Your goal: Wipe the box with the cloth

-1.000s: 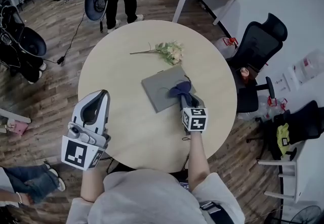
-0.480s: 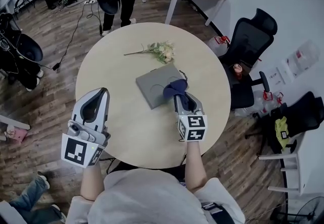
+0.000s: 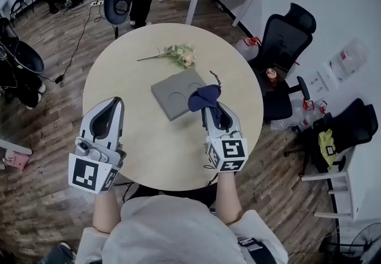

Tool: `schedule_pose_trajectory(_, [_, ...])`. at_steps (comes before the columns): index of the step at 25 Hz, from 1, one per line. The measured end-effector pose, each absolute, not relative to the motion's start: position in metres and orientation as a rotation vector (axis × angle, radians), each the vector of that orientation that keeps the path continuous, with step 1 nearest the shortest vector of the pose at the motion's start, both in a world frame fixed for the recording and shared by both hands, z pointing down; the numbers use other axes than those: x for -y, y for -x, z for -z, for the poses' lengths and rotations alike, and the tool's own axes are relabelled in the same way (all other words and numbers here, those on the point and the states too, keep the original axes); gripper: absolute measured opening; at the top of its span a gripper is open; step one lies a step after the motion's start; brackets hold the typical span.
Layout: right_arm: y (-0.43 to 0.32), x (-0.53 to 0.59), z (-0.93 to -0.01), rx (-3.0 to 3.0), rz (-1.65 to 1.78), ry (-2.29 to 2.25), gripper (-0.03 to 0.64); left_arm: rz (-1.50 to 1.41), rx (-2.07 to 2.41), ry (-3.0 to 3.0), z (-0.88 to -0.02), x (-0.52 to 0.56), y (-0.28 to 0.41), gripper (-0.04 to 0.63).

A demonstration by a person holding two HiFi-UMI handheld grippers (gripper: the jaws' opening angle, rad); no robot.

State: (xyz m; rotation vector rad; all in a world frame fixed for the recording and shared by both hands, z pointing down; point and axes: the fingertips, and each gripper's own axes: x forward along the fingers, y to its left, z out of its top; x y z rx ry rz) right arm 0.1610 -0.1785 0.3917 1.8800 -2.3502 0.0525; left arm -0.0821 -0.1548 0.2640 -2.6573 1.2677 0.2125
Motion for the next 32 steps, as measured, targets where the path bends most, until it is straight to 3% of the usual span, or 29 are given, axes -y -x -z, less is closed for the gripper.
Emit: schedule_pose_trajectory(32, [-0.186, 0.065, -0.287, 2.473, 0.259, -2.05, 0.094, -0.308, -1.262, 2.603, -0.241, 0.083, 0.055, 0.003])
